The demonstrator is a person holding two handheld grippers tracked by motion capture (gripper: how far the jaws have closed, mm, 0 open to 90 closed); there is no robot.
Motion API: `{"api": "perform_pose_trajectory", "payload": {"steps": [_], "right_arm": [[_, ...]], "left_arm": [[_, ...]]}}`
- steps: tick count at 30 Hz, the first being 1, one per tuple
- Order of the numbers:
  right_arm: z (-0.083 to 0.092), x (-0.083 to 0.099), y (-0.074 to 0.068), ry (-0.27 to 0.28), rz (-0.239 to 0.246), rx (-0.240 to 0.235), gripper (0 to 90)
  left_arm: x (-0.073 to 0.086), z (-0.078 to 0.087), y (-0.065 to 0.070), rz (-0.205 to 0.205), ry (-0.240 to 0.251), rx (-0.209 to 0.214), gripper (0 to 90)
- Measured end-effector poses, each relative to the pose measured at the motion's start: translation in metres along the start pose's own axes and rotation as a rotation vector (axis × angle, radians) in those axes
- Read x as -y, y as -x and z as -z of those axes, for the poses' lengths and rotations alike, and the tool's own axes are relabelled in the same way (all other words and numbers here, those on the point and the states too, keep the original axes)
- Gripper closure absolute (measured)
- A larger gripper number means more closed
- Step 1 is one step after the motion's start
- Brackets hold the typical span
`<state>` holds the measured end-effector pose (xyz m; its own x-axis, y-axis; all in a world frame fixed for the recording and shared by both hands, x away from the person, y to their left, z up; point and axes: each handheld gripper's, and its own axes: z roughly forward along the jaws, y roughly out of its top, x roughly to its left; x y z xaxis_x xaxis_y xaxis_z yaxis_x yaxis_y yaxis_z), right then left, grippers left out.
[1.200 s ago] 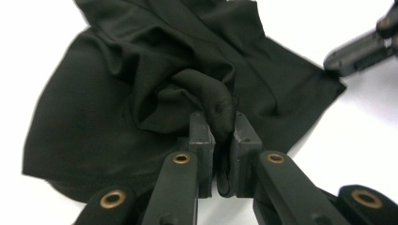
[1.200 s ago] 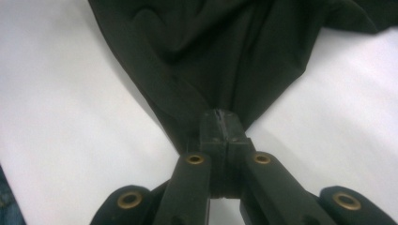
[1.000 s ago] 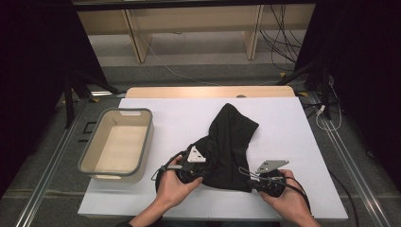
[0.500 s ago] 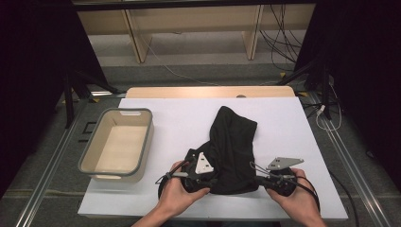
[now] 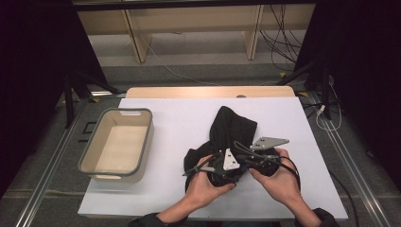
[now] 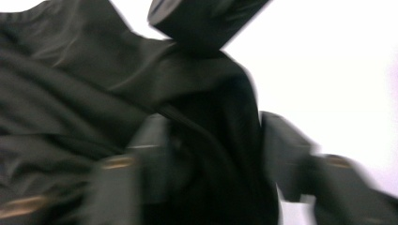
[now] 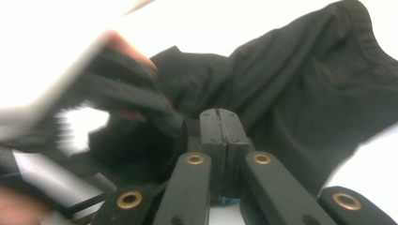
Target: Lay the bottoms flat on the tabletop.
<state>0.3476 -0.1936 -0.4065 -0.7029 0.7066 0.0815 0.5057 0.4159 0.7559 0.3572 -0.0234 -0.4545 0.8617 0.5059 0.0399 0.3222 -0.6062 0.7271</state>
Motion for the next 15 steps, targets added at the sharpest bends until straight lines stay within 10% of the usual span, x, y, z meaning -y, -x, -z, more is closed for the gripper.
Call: {"api": "perform_pose_trajectory", "payload": {"steps": [4, 10, 15], "right_arm": [[-0.003, -0.007, -0.002, 0.042, 0.008, -0.009, 90.0], [0.007, -0.005, 0.006, 0.188, -0.018, 0.047, 72.0], [-0.001, 0.006, 0.006, 0.133, -0.029, 0.042, 70.3]], "left_arm": [[-0.003, 0.003, -0.019, 0.068, 0.027, -0.015, 85.1], [-0.006, 0.038, -0.059, 0.201, 0.110, -0.091, 86.0], [-0.002, 0.068, -0.098, 0.304, 0.171, -0.206, 85.9]]}}
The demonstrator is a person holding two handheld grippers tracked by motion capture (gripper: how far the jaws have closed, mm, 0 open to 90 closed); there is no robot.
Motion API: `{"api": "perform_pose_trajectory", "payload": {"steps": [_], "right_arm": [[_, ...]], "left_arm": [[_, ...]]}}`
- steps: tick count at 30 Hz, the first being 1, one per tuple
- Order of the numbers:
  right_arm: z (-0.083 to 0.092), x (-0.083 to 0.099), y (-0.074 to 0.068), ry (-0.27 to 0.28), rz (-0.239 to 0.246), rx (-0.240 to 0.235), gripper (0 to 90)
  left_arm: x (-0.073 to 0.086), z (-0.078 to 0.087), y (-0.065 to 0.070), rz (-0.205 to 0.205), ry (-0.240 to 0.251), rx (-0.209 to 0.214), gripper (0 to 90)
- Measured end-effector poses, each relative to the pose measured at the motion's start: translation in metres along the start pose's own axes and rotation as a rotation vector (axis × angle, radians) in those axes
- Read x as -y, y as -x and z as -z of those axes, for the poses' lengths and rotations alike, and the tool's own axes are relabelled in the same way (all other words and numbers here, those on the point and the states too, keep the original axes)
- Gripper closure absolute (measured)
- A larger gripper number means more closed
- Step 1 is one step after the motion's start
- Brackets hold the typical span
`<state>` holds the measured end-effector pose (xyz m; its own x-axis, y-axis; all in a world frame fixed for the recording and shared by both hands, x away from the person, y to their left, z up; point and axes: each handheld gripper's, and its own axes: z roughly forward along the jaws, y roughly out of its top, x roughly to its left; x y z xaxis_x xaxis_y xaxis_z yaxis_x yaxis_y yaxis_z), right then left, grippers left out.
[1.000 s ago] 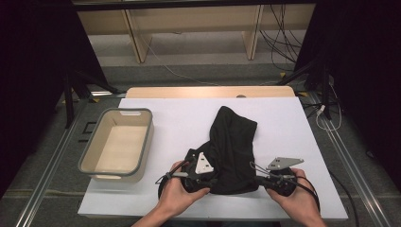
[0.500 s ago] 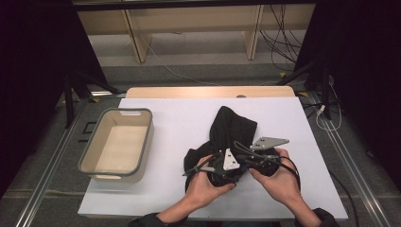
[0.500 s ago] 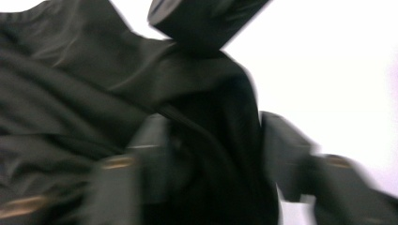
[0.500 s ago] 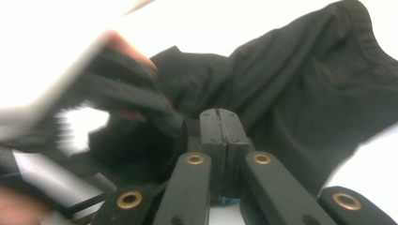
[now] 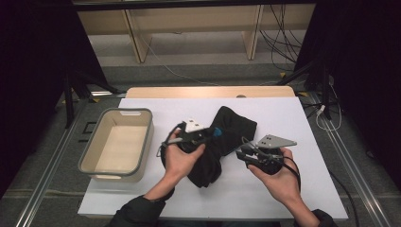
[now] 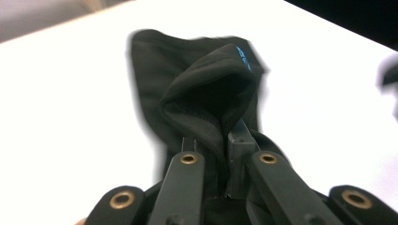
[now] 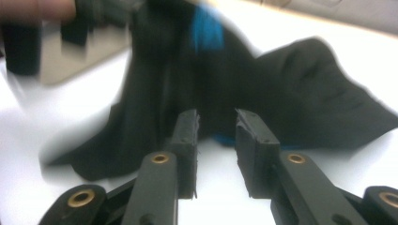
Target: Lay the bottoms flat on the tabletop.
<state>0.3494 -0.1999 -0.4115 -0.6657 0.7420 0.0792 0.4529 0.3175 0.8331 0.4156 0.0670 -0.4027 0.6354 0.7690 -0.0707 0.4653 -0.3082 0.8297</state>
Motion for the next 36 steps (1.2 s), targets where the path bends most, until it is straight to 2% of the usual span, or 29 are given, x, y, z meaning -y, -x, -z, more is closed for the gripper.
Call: {"api": "perform_pose_trajectory", "payload": {"steps": [4, 5, 7, 10, 14, 17, 19, 21, 23, 24, 27, 30, 32, 36], "right_arm": [[-0.021, 0.011, -0.007, -0.093, 0.008, -0.050, 69.4], [-0.026, 0.013, -0.009, -0.104, 0.011, -0.058, 68.8], [-0.038, 0.016, -0.014, -0.136, 0.013, -0.077, 67.5], [-0.059, 0.019, -0.021, -0.172, 0.021, -0.101, 65.0], [-0.084, 0.018, -0.028, -0.184, 0.007, -0.122, 58.3], [-0.101, 0.020, -0.038, -0.205, -0.032, -0.156, 52.5], [-0.108, 0.022, -0.043, -0.206, -0.035, -0.153, 47.2], [-0.114, 0.024, -0.052, -0.216, -0.026, -0.142, 43.1], [-0.118, 0.025, -0.059, -0.209, 0.009, -0.117, 40.3], [-0.120, 0.025, -0.063, -0.207, 0.042, -0.094, 40.5], [-0.122, 0.025, -0.072, -0.214, 0.091, -0.021, 49.1], [-0.121, 0.025, -0.078, -0.211, 0.103, -0.015, 70.2], [-0.121, 0.024, -0.079, -0.214, 0.127, -0.012, 82.1], [-0.117, 0.022, -0.069, -0.231, 0.081, -0.038, 86.3]], "left_arm": [[-0.003, 0.008, -0.025, 0.028, 0.010, -0.093, 85.9], [-0.001, 0.010, -0.033, 0.031, -0.001, -0.114, 85.9], [0.002, 0.012, -0.041, 0.036, -0.009, -0.143, 85.9], [0.006, 0.015, -0.049, 0.045, -0.019, -0.165, 85.9], [0.012, 0.015, -0.054, 0.055, -0.038, -0.173, 85.9], [0.014, 0.014, -0.056, 0.059, -0.045, -0.171, 85.8], [0.015, 0.013, -0.055, 0.058, -0.048, -0.168, 85.8], [0.015, 0.013, -0.056, 0.058, -0.052, -0.168, 85.8], [0.015, 0.012, -0.057, 0.060, -0.055, -0.170, 85.8], [0.015, 0.012, -0.057, 0.062, -0.057, -0.169, 85.8], [0.016, 0.012, -0.057, 0.065, -0.060, -0.169, 85.8], [0.016, 0.011, -0.058, 0.067, -0.063, -0.168, 85.9], [0.017, 0.011, -0.058, 0.067, -0.065, -0.167, 85.8], [0.018, 0.012, -0.058, 0.074, -0.067, -0.160, 85.8]]}}
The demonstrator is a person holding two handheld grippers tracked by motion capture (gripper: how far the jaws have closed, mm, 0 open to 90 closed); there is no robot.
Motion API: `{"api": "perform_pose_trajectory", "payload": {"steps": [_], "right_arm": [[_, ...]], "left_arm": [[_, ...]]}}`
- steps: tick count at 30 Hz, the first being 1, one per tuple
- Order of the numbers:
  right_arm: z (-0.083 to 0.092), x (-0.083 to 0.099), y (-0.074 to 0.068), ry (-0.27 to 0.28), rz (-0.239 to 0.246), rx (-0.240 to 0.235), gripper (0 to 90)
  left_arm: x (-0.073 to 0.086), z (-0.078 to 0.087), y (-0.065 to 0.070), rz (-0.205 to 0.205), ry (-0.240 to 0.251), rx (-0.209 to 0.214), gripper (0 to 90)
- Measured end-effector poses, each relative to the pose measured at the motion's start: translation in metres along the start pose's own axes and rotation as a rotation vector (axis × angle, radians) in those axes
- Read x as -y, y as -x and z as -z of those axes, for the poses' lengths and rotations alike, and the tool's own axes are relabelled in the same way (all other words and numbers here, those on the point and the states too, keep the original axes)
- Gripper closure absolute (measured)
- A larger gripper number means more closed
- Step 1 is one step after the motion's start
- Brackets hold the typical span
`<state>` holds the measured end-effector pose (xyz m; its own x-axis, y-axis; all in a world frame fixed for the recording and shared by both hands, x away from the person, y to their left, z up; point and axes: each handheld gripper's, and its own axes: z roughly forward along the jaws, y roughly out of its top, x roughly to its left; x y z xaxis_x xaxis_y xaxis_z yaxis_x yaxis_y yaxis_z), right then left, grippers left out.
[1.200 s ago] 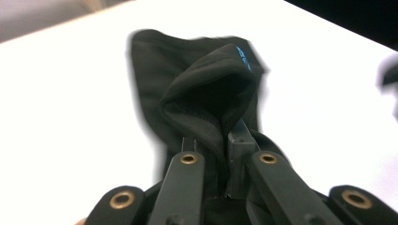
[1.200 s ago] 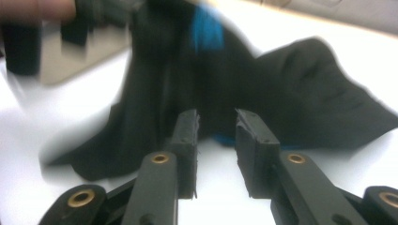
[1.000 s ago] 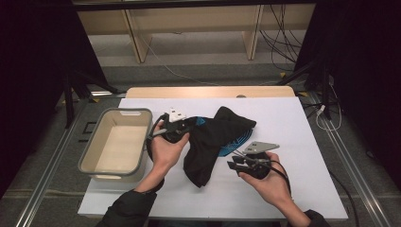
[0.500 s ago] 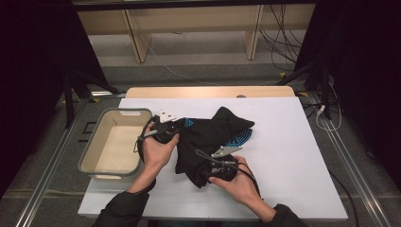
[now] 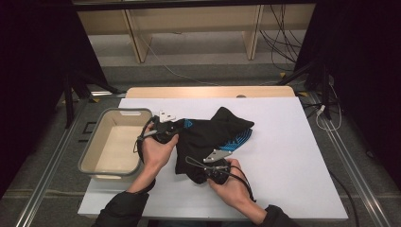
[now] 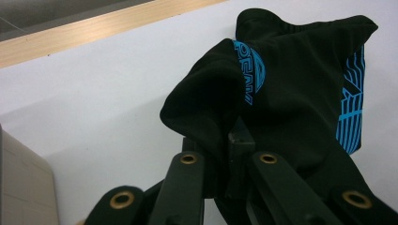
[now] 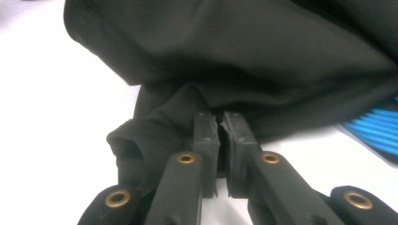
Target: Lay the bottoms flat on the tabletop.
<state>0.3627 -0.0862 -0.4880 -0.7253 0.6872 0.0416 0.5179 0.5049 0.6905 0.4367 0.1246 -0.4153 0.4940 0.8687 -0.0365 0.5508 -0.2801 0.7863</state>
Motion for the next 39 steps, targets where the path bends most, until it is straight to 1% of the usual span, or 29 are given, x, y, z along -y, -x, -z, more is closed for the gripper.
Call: {"api": "perform_pose_trajectory", "payload": {"steps": [2, 3, 4, 6, 7, 8, 9, 10, 12, 13, 14, 15, 16, 17, 18, 20, 22, 26, 27, 29, 30, 31, 32, 34, 35, 36, 37, 38, 39], "right_arm": [[0.008, 0.002, 0.006, -0.022, 0.002, -0.004, 86.7], [0.013, 0.004, 0.009, -0.028, -0.005, -0.005, 86.7], [0.018, 0.006, 0.013, -0.037, -0.001, -0.003, 86.7], [0.031, 0.013, 0.022, -0.046, -0.008, 0.013, 86.7], [0.036, 0.015, 0.026, -0.053, -0.004, 0.015, 86.7], [0.045, 0.020, 0.032, -0.062, -0.009, 0.023, 86.7], [0.051, 0.023, 0.035, -0.069, -0.013, 0.027, 86.7], [0.060, 0.029, 0.040, -0.087, -0.013, 0.034, 86.7], [0.075, 0.038, 0.049, -0.100, -0.021, 0.049, 86.7], [0.082, 0.043, 0.052, -0.112, -0.016, 0.058, 86.7], [0.089, 0.047, 0.055, -0.119, -0.029, 0.064, 86.7], [0.094, 0.050, 0.058, -0.122, -0.029, 0.067, 86.6], [0.102, 0.054, 0.060, -0.134, -0.037, 0.076, 86.6], [0.108, 0.058, 0.063, -0.146, -0.030, 0.076, 86.6], [0.112, 0.062, 0.065, -0.150, -0.033, 0.083, 86.6], [0.120, 0.067, 0.068, -0.167, -0.039, 0.086, 86.6], [0.125, 0.073, 0.069, -0.196, -0.034, 0.076, 86.6], [0.130, 0.078, 0.066, -0.237, -0.048, 0.057, 86.0], [0.130, 0.079, 0.067, -0.247, -0.059, 0.040, 85.3], [0.130, 0.077, 0.068, -0.223, -0.080, 0.022, 81.0], [0.131, 0.075, 0.070, -0.221, -0.095, 0.009, 77.0], [0.132, 0.074, 0.071, -0.213, -0.101, 0.000, 74.0], [0.134, 0.071, 0.074, -0.174, -0.112, 0.006, 70.4], [0.137, 0.066, 0.080, -0.134, -0.123, 0.026, 66.4], [0.137, 0.063, 0.083, -0.110, -0.127, 0.040, 64.2], [0.137, 0.061, 0.088, -0.088, -0.141, 0.054, 64.0], [0.137, 0.060, 0.092, -0.079, -0.152, 0.062, 63.3], [0.135, 0.059, 0.096, -0.070, -0.155, 0.074, 62.1], [0.133, 0.057, 0.100, -0.062, -0.165, 0.086, 61.5]], "left_arm": [[0.002, 0.001, 0.000, 0.007, -0.002, 0.012, 85.8], [0.003, 0.002, 0.001, 0.010, -0.004, 0.017, 85.8], [0.005, 0.002, 0.003, 0.007, -0.008, 0.022, 85.8], [0.008, 0.002, 0.007, -0.002, -0.014, 0.032, 85.7], [0.012, 0.002, 0.012, -0.002, -0.020, 0.048, 85.7], [0.014, 0.002, 0.015, -0.007, -0.023, 0.056, 85.6], [0.018, 0.002, 0.020, -0.013, -0.032, 0.073, 85.5], [0.021, 0.002, 0.025, -0.012, -0.036, 0.090, 85.5], [0.027, 0.003, 0.034, -0.028, -0.050, 0.115, 85.4], [0.030, 0.004, 0.038, -0.034, -0.052, 0.127, 85.4], [0.032, 0.005, 0.042, -0.043, -0.055, 0.134, 85.4], [0.037, 0.006, 0.048, -0.065, -0.067, 0.146, 85.4], [0.041, 0.008, 0.053, -0.075, -0.079, 0.159, 85.4], [0.045, 0.008, 0.058, -0.090, -0.095, 0.174, 85.4], [0.050, 0.009, 0.063, -0.105, -0.108, 0.188, 85.4], [0.058, 0.013, 0.071, -0.128, -0.129, 0.212, 85.4], [0.066, 0.017, 0.078, -0.149, -0.146, 0.229, 85.4], [0.077, 0.026, 0.081, -0.159, -0.170, 0.257, 85.4], [0.079, 0.027, 0.082, -0.166, -0.175, 0.257, 85.4], [0.083, 0.028, 0.082, -0.175, -0.184, 0.262, 85.2], [0.084, 0.028, 0.082, -0.184, -0.182, 0.265, 84.4], [0.084, 0.029, 0.081, -0.189, -0.178, 0.264, 81.8], [0.083, 0.029, 0.080, -0.191, -0.163, 0.262, 75.9], [0.077, 0.031, 0.079, -0.187, -0.120, 0.244, 62.1], [0.073, 0.032, 0.079, -0.183, -0.110, 0.235, 54.6], [0.068, 0.032, 0.078, -0.182, -0.095, 0.229, 48.6], [0.062, 0.032, 0.079, -0.183, -0.071, 0.219, 43.5], [0.056, 0.031, 0.080, -0.194, -0.055, 0.211, 37.4], [0.050, 0.029, 0.081, -0.202, -0.041, 0.212, 35.4]]}}
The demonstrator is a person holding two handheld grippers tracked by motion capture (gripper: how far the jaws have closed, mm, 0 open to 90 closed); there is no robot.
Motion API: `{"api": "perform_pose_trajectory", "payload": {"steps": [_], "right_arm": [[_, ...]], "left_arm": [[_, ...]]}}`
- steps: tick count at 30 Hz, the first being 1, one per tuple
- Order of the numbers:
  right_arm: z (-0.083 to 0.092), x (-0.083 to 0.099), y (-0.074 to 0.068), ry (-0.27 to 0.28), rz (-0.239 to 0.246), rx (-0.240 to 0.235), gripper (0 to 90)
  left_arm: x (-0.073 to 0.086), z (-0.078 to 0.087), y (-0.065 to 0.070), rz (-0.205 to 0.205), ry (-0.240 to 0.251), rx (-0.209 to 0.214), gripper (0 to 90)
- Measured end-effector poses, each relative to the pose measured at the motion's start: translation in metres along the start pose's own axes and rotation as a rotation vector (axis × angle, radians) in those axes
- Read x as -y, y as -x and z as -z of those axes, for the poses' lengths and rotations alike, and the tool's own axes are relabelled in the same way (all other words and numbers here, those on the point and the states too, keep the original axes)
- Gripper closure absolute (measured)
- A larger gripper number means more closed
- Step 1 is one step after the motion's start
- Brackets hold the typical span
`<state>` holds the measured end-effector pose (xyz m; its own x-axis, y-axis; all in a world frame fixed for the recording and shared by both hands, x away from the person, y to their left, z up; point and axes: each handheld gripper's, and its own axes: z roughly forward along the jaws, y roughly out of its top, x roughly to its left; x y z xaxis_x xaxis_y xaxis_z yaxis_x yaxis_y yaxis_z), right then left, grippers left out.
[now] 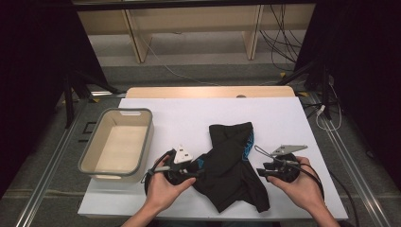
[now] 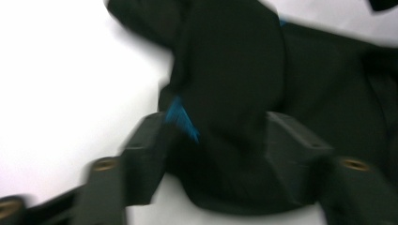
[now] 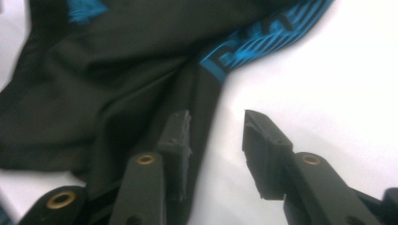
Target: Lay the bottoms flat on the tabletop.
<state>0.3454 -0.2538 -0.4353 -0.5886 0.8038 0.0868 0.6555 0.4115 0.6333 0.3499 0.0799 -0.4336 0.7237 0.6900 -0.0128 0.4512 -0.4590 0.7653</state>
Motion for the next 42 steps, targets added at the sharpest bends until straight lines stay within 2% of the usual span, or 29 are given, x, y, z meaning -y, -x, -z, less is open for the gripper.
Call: {"api": "perform_pose_trajectory", "payload": {"steps": [2, 5, 11, 12, 14, 17, 18, 19, 20, 21, 24, 27, 30, 33, 42], "right_arm": [[-0.005, -0.004, 0.006, 0.004, -0.012, 0.014, 61.0], [-0.015, -0.008, 0.013, 0.020, -0.034, 0.024, 57.5], [-0.032, -0.018, 0.021, 0.046, -0.058, 0.030, 54.3], [-0.033, -0.019, 0.022, 0.044, -0.061, 0.031, 53.8], [-0.037, -0.020, 0.024, 0.050, -0.072, 0.031, 53.6], [-0.041, -0.020, 0.026, 0.054, -0.084, 0.027, 53.5], [-0.042, -0.020, 0.026, 0.050, -0.085, 0.026, 53.5], [-0.044, -0.019, 0.028, 0.050, -0.089, 0.027, 53.5], [-0.045, -0.019, 0.028, 0.050, -0.093, 0.026, 53.5], [-0.046, -0.019, 0.029, 0.051, -0.095, 0.030, 53.5], [-0.047, -0.020, 0.031, 0.052, -0.103, 0.034, 53.6], [-0.047, -0.022, 0.031, 0.057, -0.107, 0.035, 53.7], [-0.048, -0.024, 0.032, 0.056, -0.105, 0.034, 53.8], [-0.049, -0.026, 0.032, 0.057, -0.098, 0.037, 54.0], [-0.053, -0.032, 0.034, 0.056, -0.104, 0.046, 54.7]], "left_arm": [[-0.014, -0.009, -0.001, -0.027, 0.015, -0.002, 35.0], [-0.033, -0.032, -0.003, -0.058, 0.007, 0.008, 35.9], [-0.060, -0.092, -0.007, -0.086, -0.063, 0.023, 36.2], [-0.063, -0.102, -0.007, -0.080, -0.079, 0.039, 37.0], [-0.069, -0.113, -0.006, -0.068, -0.077, 0.054, 38.6], [-0.076, -0.127, -0.003, -0.105, -0.091, 0.046, 42.4], [-0.078, -0.130, -0.001, -0.122, -0.099, 0.067, 45.1], [-0.079, -0.133, 0.001, -0.133, -0.104, 0.075, 48.7], [-0.080, -0.134, 0.003, -0.157, -0.113, 0.063, 51.0], [-0.081, -0.135, 0.005, -0.178, -0.122, 0.065, 57.9], [-0.083, -0.138, 0.010, -0.191, -0.148, 0.067, 72.8], [-0.083, -0.139, 0.008, -0.175, -0.167, 0.069, 85.5], [-0.084, -0.134, 0.008, -0.168, -0.159, 0.076, 87.7], [-0.087, -0.123, 0.008, -0.160, -0.131, 0.082, 88.1], [-0.084, -0.101, -0.002, -0.145, -0.097, 0.071, 88.3]]}}
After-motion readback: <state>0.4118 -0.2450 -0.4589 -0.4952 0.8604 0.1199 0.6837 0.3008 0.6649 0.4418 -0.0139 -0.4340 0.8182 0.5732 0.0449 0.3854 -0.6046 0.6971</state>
